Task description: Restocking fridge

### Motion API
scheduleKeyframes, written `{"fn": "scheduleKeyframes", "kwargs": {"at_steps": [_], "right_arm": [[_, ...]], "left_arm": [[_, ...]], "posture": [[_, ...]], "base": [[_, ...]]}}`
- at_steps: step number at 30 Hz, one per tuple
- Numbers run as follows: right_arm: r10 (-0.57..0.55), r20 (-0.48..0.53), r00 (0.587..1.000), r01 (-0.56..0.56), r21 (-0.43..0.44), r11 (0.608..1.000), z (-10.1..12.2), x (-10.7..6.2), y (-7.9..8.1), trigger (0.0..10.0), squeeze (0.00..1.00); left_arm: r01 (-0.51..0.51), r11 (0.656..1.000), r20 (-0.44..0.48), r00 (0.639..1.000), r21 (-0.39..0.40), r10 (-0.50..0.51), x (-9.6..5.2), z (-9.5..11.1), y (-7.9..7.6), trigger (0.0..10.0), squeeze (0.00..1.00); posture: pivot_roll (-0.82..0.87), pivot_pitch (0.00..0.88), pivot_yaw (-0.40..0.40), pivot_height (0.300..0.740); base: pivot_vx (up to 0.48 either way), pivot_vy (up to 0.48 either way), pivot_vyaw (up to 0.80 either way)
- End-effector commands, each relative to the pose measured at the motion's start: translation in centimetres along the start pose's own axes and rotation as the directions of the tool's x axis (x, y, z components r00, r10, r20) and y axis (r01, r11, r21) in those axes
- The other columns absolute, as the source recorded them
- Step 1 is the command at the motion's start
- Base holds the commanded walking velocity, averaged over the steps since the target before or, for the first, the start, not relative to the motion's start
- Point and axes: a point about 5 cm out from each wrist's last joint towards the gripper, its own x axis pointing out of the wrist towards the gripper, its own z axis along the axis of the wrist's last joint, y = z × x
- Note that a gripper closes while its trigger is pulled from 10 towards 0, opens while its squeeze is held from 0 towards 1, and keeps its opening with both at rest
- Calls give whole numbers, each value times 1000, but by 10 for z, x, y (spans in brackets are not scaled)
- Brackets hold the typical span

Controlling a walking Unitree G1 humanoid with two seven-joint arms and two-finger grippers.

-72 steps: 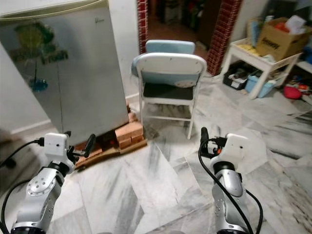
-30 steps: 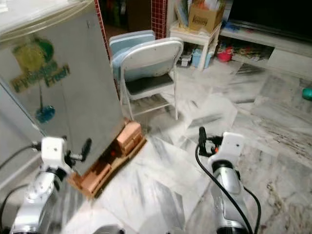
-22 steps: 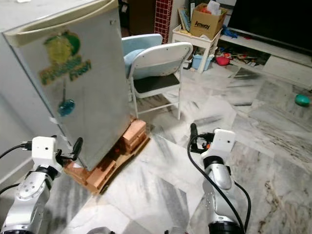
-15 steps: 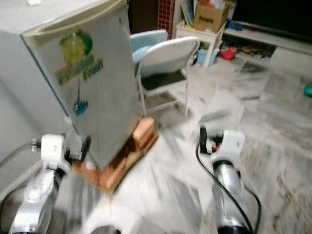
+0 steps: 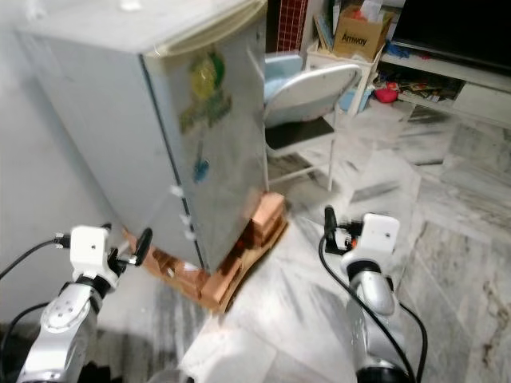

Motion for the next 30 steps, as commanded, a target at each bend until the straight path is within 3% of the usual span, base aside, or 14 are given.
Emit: {"fn": "scheduleKeyframes", "kwargs": {"at_steps": [1,14,20,30], "right_arm": [[11,-2,1000,-11,18,1000,1,2,6,10000,0],[16,3,1000,-16,5,1000,1,3,6,10000,0],[21,9,1000,-21,-2,1000,2,4,7,10000,0],[17,5,1000,-17,-6,1000,2,4,6,10000,0]], "left_arm": [[-19,999,7,1000,27,19,0,2,6,10000,0],[4,1000,26,1000,16,-5,1,4,2,10000,0],[8,1000,29,1000,13,-9,2,4,0,10000,0],[11,1000,29,1000,7,-11,3,3,-2,10000,0]], "posture": [[3,0,-33,740],[2,0,-34,740],[-2,0,-36,740],[-3,0,-37,740]], "base": [[0,0,-800],[0,0,-782],[306,0,0],[339,290,0]]}}
